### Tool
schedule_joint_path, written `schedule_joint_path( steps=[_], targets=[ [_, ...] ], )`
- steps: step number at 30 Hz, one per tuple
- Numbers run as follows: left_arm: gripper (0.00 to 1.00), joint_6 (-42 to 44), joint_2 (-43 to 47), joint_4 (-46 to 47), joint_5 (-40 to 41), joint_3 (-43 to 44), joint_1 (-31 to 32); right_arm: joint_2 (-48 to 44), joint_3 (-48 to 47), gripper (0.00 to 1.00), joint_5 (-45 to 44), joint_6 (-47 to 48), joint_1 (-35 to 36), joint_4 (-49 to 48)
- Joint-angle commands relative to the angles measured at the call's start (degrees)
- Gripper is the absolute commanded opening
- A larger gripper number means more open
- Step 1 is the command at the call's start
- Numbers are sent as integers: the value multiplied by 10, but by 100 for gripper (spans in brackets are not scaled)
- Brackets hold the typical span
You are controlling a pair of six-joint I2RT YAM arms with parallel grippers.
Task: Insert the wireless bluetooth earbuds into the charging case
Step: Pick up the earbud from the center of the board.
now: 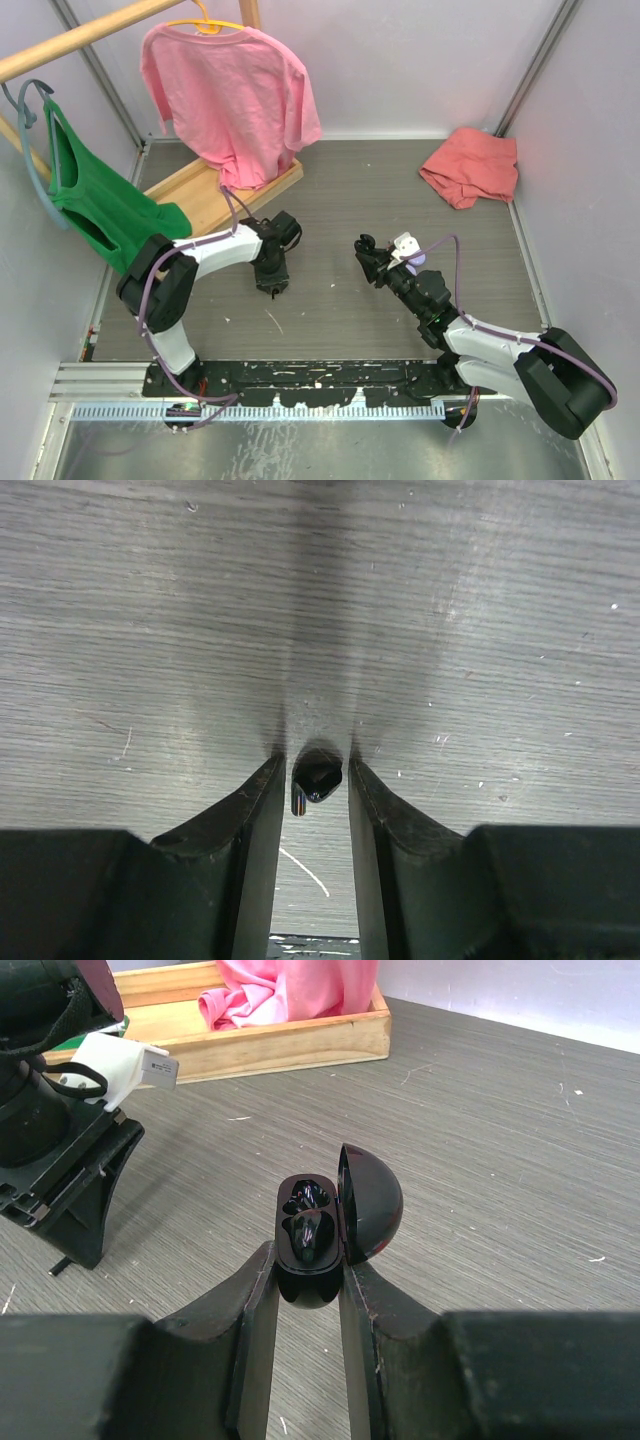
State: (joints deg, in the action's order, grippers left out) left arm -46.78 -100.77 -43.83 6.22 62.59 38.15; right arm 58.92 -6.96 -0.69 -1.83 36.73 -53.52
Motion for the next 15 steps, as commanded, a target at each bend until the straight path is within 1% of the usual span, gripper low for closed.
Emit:
schedule_joint_path(
  steps=[1,15],
  targets=[
    [34,-14,1,63,31,-22,-11,2,-25,1,7,-2,-1,-28],
    [32,-6,-18,32,4,-27,-8,3,-25,1,8,-2,-1,-27]
  ],
)
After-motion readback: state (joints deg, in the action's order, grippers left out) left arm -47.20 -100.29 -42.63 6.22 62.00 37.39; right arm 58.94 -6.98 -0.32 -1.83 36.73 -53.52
